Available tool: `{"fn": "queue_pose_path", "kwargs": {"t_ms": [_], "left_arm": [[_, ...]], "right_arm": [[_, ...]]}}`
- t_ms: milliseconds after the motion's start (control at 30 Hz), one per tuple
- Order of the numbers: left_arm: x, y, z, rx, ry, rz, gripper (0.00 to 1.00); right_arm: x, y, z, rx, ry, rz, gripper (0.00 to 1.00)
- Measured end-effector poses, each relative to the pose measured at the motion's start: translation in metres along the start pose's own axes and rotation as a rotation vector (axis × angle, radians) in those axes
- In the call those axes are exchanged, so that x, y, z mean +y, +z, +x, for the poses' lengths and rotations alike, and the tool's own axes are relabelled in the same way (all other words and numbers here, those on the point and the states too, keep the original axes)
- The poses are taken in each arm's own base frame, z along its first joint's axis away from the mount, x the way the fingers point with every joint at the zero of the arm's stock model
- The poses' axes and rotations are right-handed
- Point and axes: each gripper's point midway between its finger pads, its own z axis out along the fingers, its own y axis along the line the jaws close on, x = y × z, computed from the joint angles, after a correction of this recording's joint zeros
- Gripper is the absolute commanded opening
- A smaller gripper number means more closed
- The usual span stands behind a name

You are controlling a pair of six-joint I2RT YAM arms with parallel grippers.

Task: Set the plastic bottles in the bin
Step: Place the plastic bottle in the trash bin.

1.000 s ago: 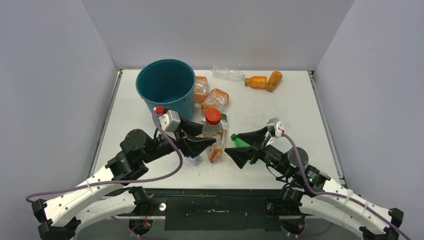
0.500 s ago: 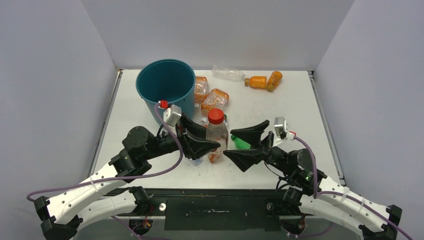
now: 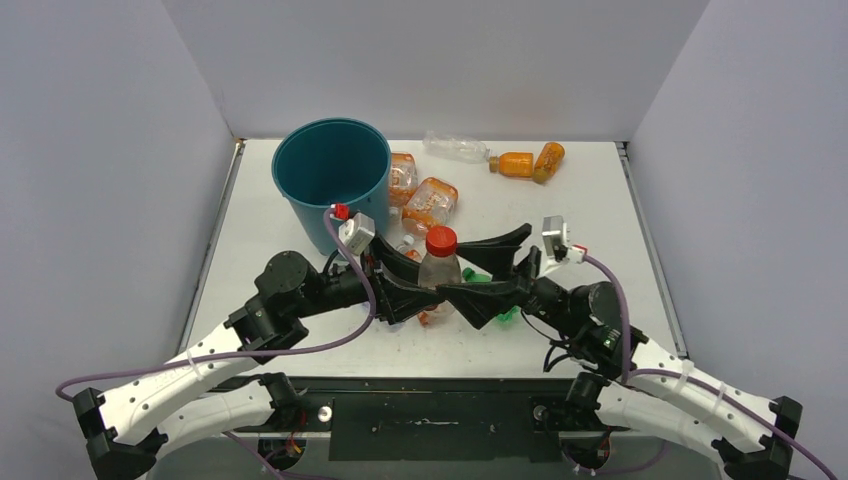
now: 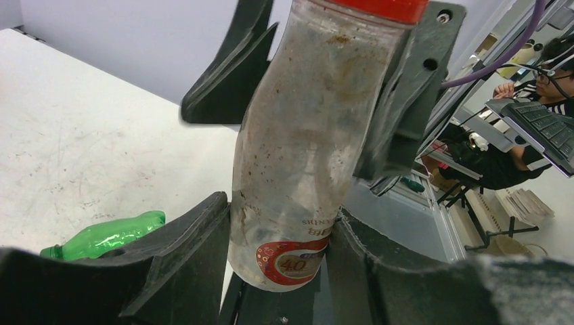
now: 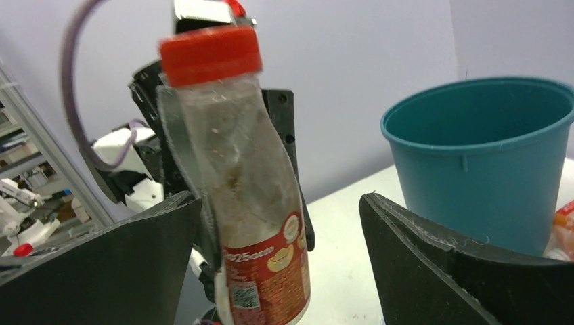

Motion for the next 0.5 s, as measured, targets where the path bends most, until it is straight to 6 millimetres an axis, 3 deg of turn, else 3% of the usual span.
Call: {"fn": "queue_pose_path", "kwargs": {"t_ms": [67, 133, 267, 300, 333, 367, 433, 467, 500], "left_arm": [[0.000, 0.000, 0.000, 0.002, -0.001, 0.002, 0.00], [0.000, 0.000, 0.003, 0.010, -0.003, 0.002, 0.00], [0.004, 0.002, 0.004, 0.012, -0.011, -0.003, 0.03], [0.004, 0.002, 0.003, 0.009, -0.012, 0.001, 0.16], [0.003, 0.002, 0.003, 0.005, -0.013, 0.005, 0.44], [0.002, 0.002, 0.002, 0.002, -0.013, 0.010, 0.62], [0.001, 0.001, 0.004, -0.006, -0.011, 0.018, 0.92], [0.001, -0.001, 0.005, -0.012, -0.003, 0.024, 0.98], [0.001, -0.002, 0.008, -0.016, 0.000, 0.028, 0.96]], "right_arm": [[-0.003, 0.005, 0.010, 0.032, 0.009, 0.004, 0.74], [-0.005, 0.010, 0.021, 0.058, 0.028, 0.008, 0.53], [0.001, 0.011, 0.019, 0.050, 0.039, -0.016, 0.32], [0.002, 0.010, 0.018, 0.046, 0.042, -0.022, 0.24], [0.004, 0.010, 0.018, 0.044, 0.041, -0.030, 0.13], [0.004, 0.010, 0.017, 0.042, 0.040, -0.032, 0.07], [0.005, 0.009, 0.018, 0.042, 0.039, -0.035, 0.05], [0.005, 0.008, 0.019, 0.043, 0.041, -0.034, 0.05], [0.005, 0.006, 0.019, 0.043, 0.041, -0.034, 0.05]]}}
